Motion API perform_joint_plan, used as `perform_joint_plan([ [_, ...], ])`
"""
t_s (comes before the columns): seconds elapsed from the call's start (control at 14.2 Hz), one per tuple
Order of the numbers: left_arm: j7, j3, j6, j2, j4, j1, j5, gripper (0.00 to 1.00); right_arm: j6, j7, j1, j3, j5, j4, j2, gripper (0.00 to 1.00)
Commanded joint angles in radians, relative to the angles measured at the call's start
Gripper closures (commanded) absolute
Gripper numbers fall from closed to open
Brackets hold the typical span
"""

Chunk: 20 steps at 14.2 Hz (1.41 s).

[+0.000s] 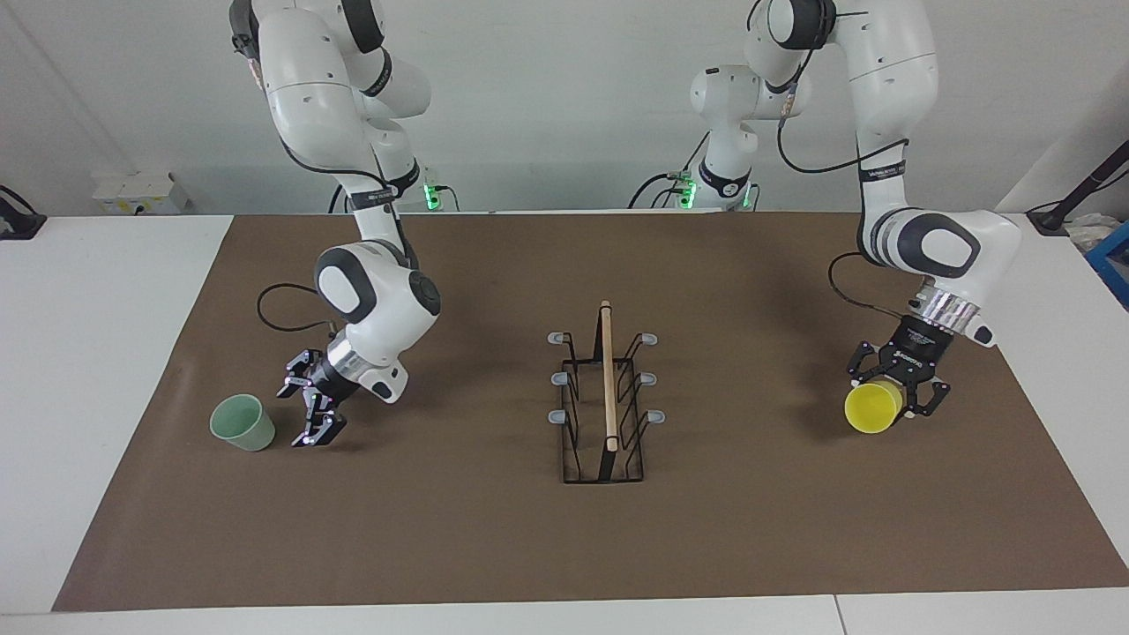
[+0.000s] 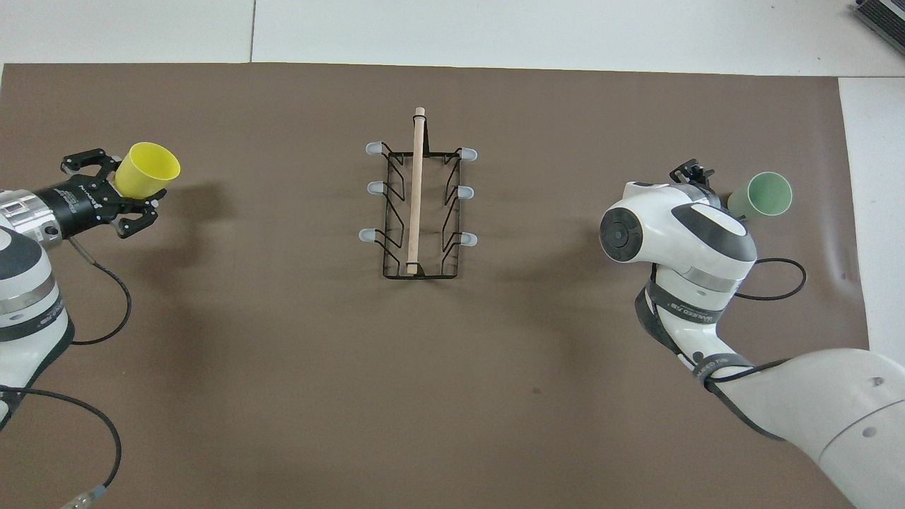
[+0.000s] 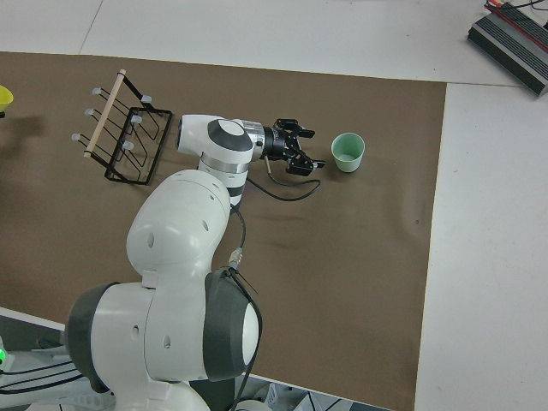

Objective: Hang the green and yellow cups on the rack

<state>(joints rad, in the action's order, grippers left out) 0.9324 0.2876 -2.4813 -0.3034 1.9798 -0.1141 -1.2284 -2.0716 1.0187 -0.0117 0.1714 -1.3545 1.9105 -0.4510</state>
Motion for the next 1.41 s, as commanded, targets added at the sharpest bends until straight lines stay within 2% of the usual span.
perform_joint_plan([
  [0.0, 0.006, -0.031, -0.05, 0.073, 0.004, -0.022, 0.172, 1.0, 0.019, -0.101, -0.019, 0.007, -0.084, 0.022, -0.012, 0.0],
  [0.14, 0.008, -0.067, -0.079, 0.096, 0.002, -0.024, 0.346, 1.0, 0.015, -0.155, -0.04, 0.008, -0.133, 0.042, -0.009, 0.0],
  [0.35, 0.006, -0.094, -0.1, 0.165, 0.013, -0.024, 0.479, 1.0, 0.016, -0.232, -0.062, 0.007, -0.231, 0.076, -0.012, 0.0],
  [0.49, 0.006, -0.131, -0.094, 0.202, 0.017, -0.024, 0.635, 1.0, 0.016, -0.307, -0.086, 0.008, -0.265, 0.097, -0.011, 0.0],
  [0.77, 0.006, -0.243, -0.094, 0.25, 0.019, -0.024, 0.844, 1.0, 0.015, -0.408, -0.12, 0.008, -0.32, 0.13, -0.006, 0.0],
  [0.91, 0.006, -0.313, -0.088, 0.268, 0.024, -0.024, 1.007, 1.0, 0.015, -0.437, -0.123, 0.008, -0.336, 0.136, -0.005, 0.0],
  [1.05, 0.009, -0.373, -0.082, 0.291, 0.051, -0.024, 1.085, 1.0, 0.005, -0.437, -0.134, 0.008, -0.348, 0.136, -0.005, 0.0],
  [1.12, 0.011, -0.405, -0.081, 0.293, 0.056, -0.024, 1.133, 1.0, -0.001, -0.437, -0.139, 0.008, -0.362, 0.136, -0.005, 0.14],
  [1.27, 0.016, -0.47, -0.088, 0.311, 0.094, -0.024, 1.184, 1.0, -0.001, -0.436, -0.139, 0.008, -0.365, 0.136, -0.005, 0.64],
  [1.34, 0.037, -0.497, -0.09, 0.322, 0.109, -0.024, 1.246, 1.0, 0.001, -0.436, -0.139, 0.008, -0.365, 0.136, -0.005, 0.79],
])
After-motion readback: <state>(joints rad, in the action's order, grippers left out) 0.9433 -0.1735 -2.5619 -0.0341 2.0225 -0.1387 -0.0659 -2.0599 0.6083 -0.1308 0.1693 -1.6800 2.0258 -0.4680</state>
